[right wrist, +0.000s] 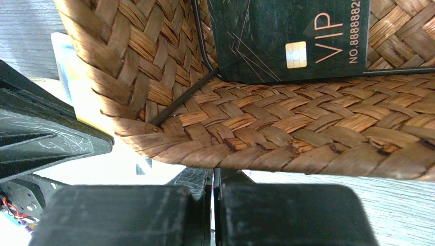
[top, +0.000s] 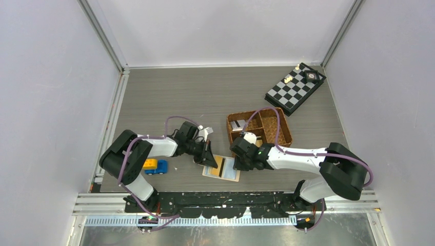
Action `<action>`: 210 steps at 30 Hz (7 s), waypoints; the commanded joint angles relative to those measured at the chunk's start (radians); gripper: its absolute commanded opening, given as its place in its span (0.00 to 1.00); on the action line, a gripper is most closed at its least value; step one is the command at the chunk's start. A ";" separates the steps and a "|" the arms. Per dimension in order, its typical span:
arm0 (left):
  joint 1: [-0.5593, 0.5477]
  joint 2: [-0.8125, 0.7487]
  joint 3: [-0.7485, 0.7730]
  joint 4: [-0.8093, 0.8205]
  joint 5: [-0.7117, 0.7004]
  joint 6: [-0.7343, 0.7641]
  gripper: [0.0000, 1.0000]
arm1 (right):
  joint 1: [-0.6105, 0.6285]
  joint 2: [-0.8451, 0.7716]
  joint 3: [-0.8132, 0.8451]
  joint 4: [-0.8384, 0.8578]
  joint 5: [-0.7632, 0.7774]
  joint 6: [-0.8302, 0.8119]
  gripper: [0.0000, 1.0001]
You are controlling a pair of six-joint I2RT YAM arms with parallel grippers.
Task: Put the credit cards into the card holder
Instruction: Insert the credit card into the card holder.
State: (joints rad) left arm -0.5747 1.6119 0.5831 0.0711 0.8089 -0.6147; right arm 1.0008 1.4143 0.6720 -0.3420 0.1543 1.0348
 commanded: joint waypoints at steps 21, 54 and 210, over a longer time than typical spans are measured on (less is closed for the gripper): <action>0.005 0.033 0.061 -0.099 -0.064 0.166 0.00 | -0.004 0.065 -0.006 -0.065 0.014 -0.005 0.01; 0.005 -0.014 0.109 -0.194 -0.083 0.224 0.00 | -0.003 0.072 -0.009 -0.069 0.009 -0.003 0.00; -0.095 -0.126 0.204 -0.505 -0.489 0.185 0.64 | 0.023 -0.012 -0.141 0.432 -0.034 0.158 0.33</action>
State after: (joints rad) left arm -0.6739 1.4708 0.8036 -0.4702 0.3183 -0.4213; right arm 1.0180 1.4033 0.5182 0.1448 0.0784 1.1767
